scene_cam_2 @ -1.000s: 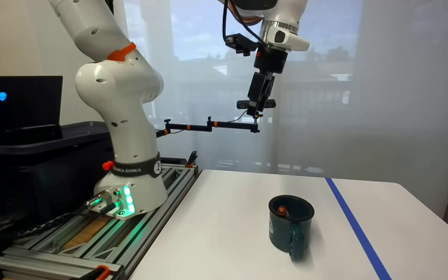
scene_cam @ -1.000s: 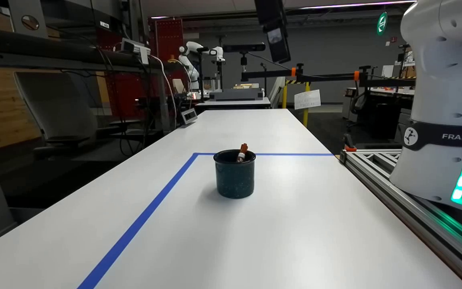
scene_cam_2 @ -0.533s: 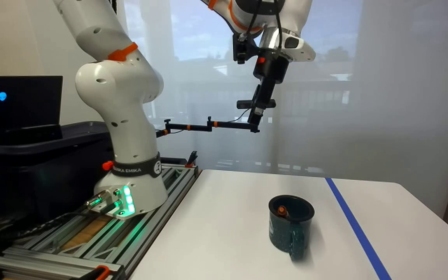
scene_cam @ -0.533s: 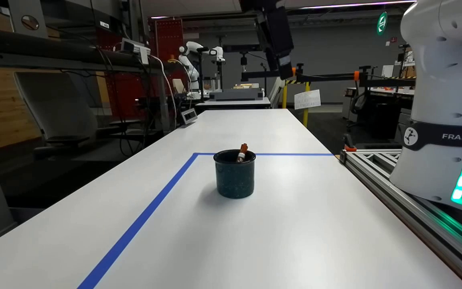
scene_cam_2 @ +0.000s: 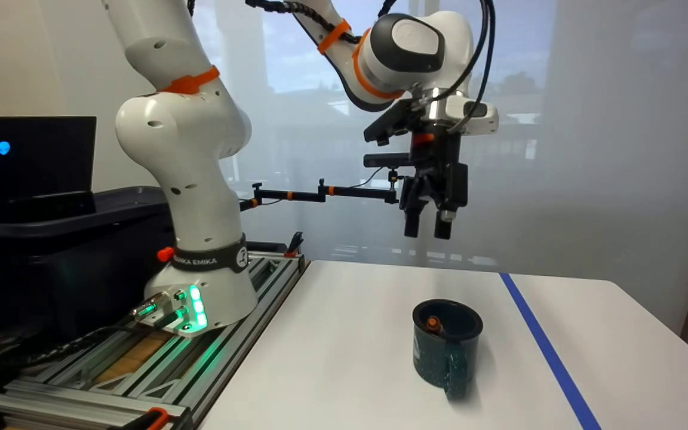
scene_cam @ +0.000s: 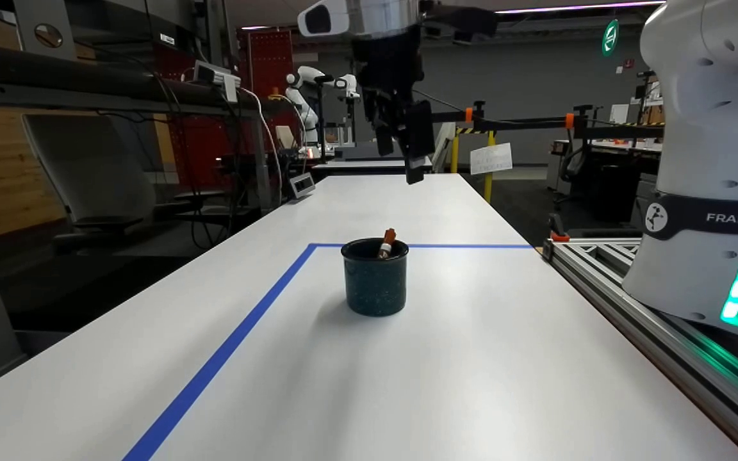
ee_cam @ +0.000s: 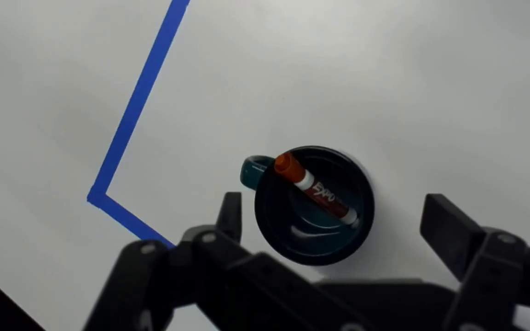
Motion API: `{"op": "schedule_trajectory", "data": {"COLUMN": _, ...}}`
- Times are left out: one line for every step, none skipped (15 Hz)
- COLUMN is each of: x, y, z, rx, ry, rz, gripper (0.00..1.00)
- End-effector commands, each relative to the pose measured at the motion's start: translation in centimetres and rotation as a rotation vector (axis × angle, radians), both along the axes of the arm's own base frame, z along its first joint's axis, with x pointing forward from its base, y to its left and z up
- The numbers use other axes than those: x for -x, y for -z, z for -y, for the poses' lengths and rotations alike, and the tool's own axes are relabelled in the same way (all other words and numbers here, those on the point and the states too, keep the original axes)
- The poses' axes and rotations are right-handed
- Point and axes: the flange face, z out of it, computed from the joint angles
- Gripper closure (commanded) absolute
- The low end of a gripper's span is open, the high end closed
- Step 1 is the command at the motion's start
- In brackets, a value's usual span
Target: Put the sharpie onto the table
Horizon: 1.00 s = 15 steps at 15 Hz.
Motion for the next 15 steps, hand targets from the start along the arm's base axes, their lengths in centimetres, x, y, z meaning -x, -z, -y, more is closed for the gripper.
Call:
{"op": "schedule_trajectory", "data": {"x": -1.0, "y": 2.1, "z": 0.7, "rx": -0.017, "ry": -0.103, "rz": 0.030, "gripper": 0.00}}
{"op": "schedule_trajectory", "data": {"x": -1.2, "y": 2.6, "z": 1.0, "rx": -0.035, "ry": -0.095, "rz": 0.013, "gripper": 0.00}}
{"op": "schedule_trajectory", "data": {"x": -0.9, "y": 1.9, "z": 0.3, "rx": -0.022, "ry": -0.062, "rz": 0.016, "gripper": 0.00}}
{"op": "schedule_trajectory", "data": {"x": -0.9, "y": 2.4, "z": 0.5, "rx": -0.027, "ry": -0.061, "rz": 0.008, "gripper": 0.00}}
{"op": "schedule_trajectory", "data": {"x": -0.9, "y": 2.5, "z": 0.5, "rx": -0.027, "ry": -0.060, "rz": 0.004, "gripper": 0.00}}
{"op": "schedule_trajectory", "data": {"x": -0.9, "y": 2.5, "z": 0.5, "rx": -0.027, "ry": -0.061, "rz": 0.005, "gripper": 0.00}}
{"op": "schedule_trajectory", "data": {"x": -1.0, "y": 2.5, "z": 0.4, "rx": -0.027, "ry": -0.062, "rz": 0.006, "gripper": 0.00}}
{"op": "schedule_trajectory", "data": {"x": -1.0, "y": 2.5, "z": 0.4, "rx": -0.027, "ry": -0.062, "rz": 0.007, "gripper": 0.00}}
{"op": "schedule_trajectory", "data": {"x": -1.1, "y": 2.7, "z": 0.4, "rx": -0.010, "ry": -0.085, "rz": 0.005, "gripper": 0.00}}
{"op": "schedule_trajectory", "data": {"x": -1.1, "y": 3.0, "z": 0.3, "rx": -0.010, "ry": -0.097, "rz": -0.008, "gripper": 0.00}}
{"op": "schedule_trajectory", "data": {"x": -1.1, "y": 3.2, "z": 0.3, "rx": -0.004, "ry": -0.117, "rz": -0.018, "gripper": 0.00}}
{"op": "schedule_trajectory", "data": {"x": -1.1, "y": 3.4, "z": 0.1, "rx": -0.004, "ry": -0.140, "rz": -0.029, "gripper": 0.00}}
{"op": "schedule_trajectory", "data": {"x": -1.0, "y": 3.6, "z": 0.2, "rx": 0.002, "ry": -0.163, "rz": -0.044, "gripper": 0.00}}
{"op": "schedule_trajectory", "data": {"x": -1.0, "y": 3.7, "z": 0.2, "rx": 0.011, "ry": -0.183, "rz": -0.056, "gripper": 0.00}}
{"op": "schedule_trajectory", "data": {"x": -1.0, "y": 3.8, "z": 0.1, "rx": 0.016, "ry": -0.205, "rz": -0.061, "gripper": 0.00}}
